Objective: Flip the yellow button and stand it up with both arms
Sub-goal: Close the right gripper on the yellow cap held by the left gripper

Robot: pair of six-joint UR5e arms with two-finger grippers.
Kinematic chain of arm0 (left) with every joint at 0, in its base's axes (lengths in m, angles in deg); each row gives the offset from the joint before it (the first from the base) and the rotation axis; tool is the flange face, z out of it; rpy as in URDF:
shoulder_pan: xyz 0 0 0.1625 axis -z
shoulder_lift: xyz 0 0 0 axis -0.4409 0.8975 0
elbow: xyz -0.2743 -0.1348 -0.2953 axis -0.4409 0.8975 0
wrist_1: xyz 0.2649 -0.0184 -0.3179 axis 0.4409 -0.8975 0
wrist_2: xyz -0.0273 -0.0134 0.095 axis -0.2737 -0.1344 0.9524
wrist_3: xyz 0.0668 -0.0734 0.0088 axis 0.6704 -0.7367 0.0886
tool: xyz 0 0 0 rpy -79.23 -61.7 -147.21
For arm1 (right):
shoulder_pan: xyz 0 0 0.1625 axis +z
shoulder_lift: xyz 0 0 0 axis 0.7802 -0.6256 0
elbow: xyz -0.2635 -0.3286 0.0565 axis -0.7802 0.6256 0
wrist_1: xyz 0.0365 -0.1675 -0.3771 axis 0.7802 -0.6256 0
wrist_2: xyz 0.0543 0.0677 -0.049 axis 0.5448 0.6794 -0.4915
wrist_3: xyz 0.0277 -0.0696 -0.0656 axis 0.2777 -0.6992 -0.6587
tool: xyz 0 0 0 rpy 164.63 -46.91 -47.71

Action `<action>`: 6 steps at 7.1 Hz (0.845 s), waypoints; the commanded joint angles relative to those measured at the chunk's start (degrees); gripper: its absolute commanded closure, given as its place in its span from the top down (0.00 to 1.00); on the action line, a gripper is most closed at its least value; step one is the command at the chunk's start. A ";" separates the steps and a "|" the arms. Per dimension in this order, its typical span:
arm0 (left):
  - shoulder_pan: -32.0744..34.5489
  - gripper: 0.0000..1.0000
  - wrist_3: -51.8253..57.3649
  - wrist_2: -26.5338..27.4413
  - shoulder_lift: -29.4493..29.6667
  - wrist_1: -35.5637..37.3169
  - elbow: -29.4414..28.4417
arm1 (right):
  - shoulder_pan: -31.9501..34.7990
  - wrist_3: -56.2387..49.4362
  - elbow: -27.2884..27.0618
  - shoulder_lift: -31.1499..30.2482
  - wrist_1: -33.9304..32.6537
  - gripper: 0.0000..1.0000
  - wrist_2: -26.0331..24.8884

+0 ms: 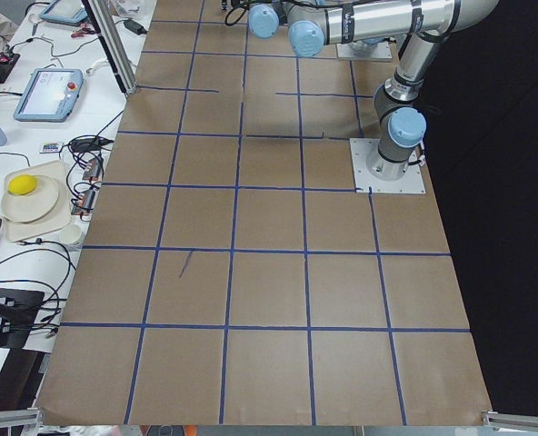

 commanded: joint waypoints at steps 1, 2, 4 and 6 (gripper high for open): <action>0.06 0.09 0.00 -0.02 -0.10 0.00 0.01 | 0.05 0.09 -0.02 0.02 0.22 0.41 -0.06; 0.06 0.09 0.00 -0.02 -0.10 0.00 0.02 | 0.05 0.09 -0.02 -0.06 0.22 0.29 -0.06; 0.06 0.22 -0.09 0.06 -0.10 0.00 -0.25 | 0.05 0.00 -0.02 -0.06 0.22 0.21 -0.06; -0.03 0.99 -5.95 0.06 0.16 -0.09 -0.78 | 0.05 0.00 -0.02 0.02 0.31 0.21 -0.06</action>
